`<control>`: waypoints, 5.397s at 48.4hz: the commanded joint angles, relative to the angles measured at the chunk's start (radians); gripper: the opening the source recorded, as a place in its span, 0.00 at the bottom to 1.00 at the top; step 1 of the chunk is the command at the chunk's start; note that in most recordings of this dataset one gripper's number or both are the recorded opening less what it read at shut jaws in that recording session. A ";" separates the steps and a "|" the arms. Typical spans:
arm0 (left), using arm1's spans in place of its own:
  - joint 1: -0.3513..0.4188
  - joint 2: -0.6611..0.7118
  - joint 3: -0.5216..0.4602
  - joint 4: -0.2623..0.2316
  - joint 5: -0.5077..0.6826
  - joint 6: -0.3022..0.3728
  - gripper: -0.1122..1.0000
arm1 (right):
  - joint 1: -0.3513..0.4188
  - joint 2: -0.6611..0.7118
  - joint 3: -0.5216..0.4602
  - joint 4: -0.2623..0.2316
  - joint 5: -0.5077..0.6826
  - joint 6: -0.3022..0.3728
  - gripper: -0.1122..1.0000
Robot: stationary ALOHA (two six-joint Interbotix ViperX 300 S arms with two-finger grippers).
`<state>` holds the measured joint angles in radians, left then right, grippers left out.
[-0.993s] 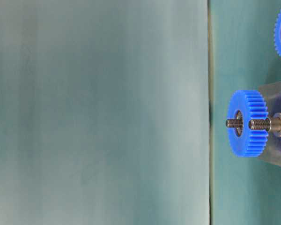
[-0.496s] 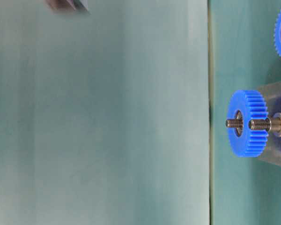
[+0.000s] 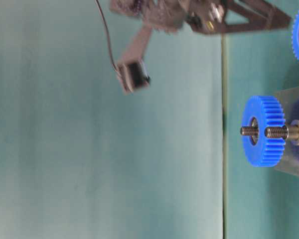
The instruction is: Fit the small gear onto the shaft.
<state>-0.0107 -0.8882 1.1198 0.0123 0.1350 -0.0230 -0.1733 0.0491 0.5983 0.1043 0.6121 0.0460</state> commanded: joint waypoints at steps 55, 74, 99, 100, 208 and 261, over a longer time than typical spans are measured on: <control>0.002 -0.015 -0.011 0.003 -0.009 -0.002 0.10 | 0.006 0.106 -0.118 -0.002 0.138 0.002 0.41; 0.000 -0.037 0.006 0.003 -0.009 -0.067 0.10 | 0.055 0.084 -0.445 0.009 0.370 -0.011 0.41; 0.000 -0.048 0.005 0.003 -0.005 -0.071 0.10 | 0.095 0.281 -0.684 0.006 0.482 -0.040 0.41; 0.002 -0.048 0.005 0.003 -0.005 -0.071 0.10 | 0.095 0.282 -0.684 0.006 0.482 -0.040 0.41; 0.002 -0.049 0.006 0.003 -0.003 -0.074 0.10 | 0.129 0.244 -0.580 0.037 0.555 0.064 0.08; 0.000 -0.051 0.002 0.003 -0.005 -0.074 0.10 | 0.097 0.275 -0.565 0.025 0.422 0.115 0.08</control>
<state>-0.0107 -0.9434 1.1413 0.0138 0.1350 -0.0951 -0.0828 0.3620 0.0000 0.1304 1.0232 0.1503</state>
